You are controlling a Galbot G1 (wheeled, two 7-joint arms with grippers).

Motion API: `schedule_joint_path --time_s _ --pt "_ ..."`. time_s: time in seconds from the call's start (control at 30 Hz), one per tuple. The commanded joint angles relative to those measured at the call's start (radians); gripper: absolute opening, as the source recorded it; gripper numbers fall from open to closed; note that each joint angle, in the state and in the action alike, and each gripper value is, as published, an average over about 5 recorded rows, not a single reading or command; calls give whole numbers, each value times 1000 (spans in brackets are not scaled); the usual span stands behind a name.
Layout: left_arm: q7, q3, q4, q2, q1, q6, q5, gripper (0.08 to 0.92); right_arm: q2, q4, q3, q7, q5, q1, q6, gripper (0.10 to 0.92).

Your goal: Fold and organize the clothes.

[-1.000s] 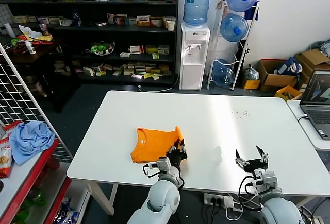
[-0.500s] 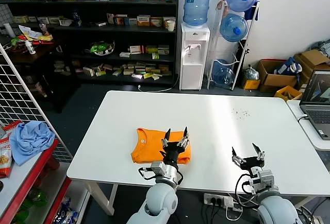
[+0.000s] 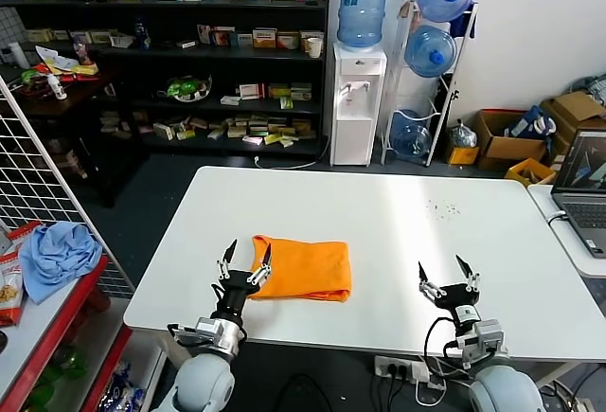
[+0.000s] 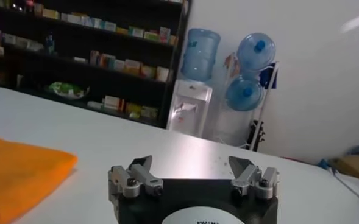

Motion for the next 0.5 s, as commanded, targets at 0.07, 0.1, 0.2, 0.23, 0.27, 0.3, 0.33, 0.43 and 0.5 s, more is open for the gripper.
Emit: schedule_joint_path --time_s 0.07,0.1,0.2,0.23,0.27,0.3,0.33,0.43,0.5 --pt "21 -52 -46 117 53 22 42 823 49 -1 51 -85 -13 -27 62 823" --pt "19 -52 -47 115 55 30 39 823 52 0 57 -89 -14 -29 60 823" --pt "20 -53 -52 110 62 44 36 823 70 0 75 -94 -34 -29 59 823" --pt "25 -54 -55 110 66 47 37 823 77 0 80 -94 -46 -28 54 823" --pt "29 -56 -58 109 70 51 38 823 83 1 85 -94 -57 -27 46 823" --pt "33 -58 -61 107 73 54 39 823 90 4 89 -95 -64 -26 34 823" --pt "36 -62 -64 105 77 59 41 823 96 9 94 -99 -67 -27 17 823" --pt "39 -78 -75 96 85 82 54 823 114 26 111 -122 -60 -26 -30 823" --pt "41 -88 -86 92 92 96 68 823 125 32 122 -139 -62 -25 -50 823"
